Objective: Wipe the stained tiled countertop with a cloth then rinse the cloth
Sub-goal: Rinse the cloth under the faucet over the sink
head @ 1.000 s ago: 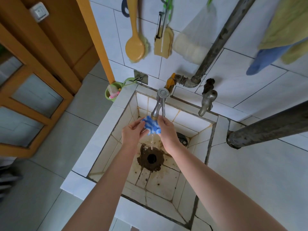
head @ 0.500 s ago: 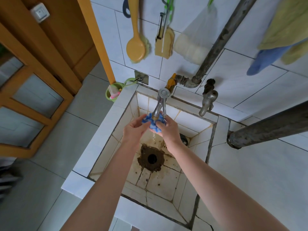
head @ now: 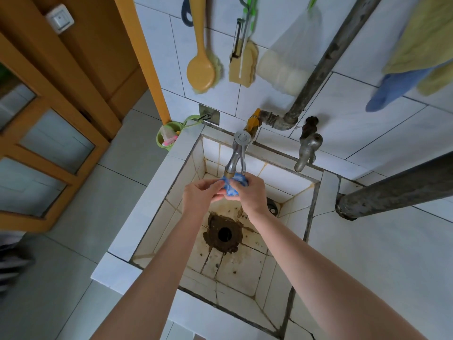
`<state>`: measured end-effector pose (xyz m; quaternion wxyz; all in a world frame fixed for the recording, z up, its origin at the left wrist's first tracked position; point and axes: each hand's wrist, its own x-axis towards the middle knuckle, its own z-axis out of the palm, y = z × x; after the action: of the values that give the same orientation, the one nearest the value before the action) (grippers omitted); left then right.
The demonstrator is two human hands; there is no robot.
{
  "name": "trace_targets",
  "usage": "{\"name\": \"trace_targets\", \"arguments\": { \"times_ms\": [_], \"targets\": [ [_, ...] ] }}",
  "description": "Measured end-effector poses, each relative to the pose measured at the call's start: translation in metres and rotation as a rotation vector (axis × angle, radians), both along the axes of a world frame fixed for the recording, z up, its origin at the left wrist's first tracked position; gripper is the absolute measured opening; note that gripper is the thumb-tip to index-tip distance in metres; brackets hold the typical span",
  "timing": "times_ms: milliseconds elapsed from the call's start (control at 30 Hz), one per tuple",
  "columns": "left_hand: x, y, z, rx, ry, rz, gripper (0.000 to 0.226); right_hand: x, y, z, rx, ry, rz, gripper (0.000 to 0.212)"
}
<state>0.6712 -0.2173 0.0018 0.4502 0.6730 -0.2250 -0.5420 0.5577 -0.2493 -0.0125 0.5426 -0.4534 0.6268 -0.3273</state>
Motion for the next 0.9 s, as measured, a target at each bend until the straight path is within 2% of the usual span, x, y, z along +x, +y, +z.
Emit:
{"name": "trace_targets", "arguments": {
  "times_ms": [67,200,333,400,467,633,733,800,900],
  "targets": [
    [-0.001,-0.001,0.0,-0.011,-0.003,0.001,0.01,0.002,-0.001,0.005,0.064,-0.041,-0.033,0.004],
    [-0.001,-0.001,-0.002,-0.006,0.031,0.087,0.011,0.003,0.001,0.009,0.232,-0.309,-0.088,0.019],
    [-0.007,0.001,-0.004,0.012,0.053,0.104,0.016,0.008,0.015,0.0,0.203,-0.362,0.108,0.014],
    [-0.01,0.002,-0.003,0.009,0.073,0.107,0.02,0.011,0.016,-0.003,0.2,-0.412,0.082,0.02],
    [-0.011,0.004,-0.003,0.002,0.054,0.094,0.024,0.011,0.013,-0.006,0.159,-0.368,0.067,0.023],
    [-0.007,0.012,-0.002,-0.026,0.056,0.014,0.026,0.012,-0.004,-0.008,0.046,0.027,-0.008,0.02],
    [-0.003,0.01,-0.002,-0.03,0.065,-0.003,0.027,0.007,-0.01,-0.007,0.079,-0.026,-0.094,0.018],
    [0.0,0.007,-0.002,-0.028,0.038,0.007,0.033,0.006,-0.004,-0.006,0.092,-0.137,0.017,0.017],
    [-0.002,0.006,0.0,-0.035,-0.031,-0.027,0.04,0.008,0.007,-0.01,0.068,-0.163,0.165,0.019]
  ]
}}
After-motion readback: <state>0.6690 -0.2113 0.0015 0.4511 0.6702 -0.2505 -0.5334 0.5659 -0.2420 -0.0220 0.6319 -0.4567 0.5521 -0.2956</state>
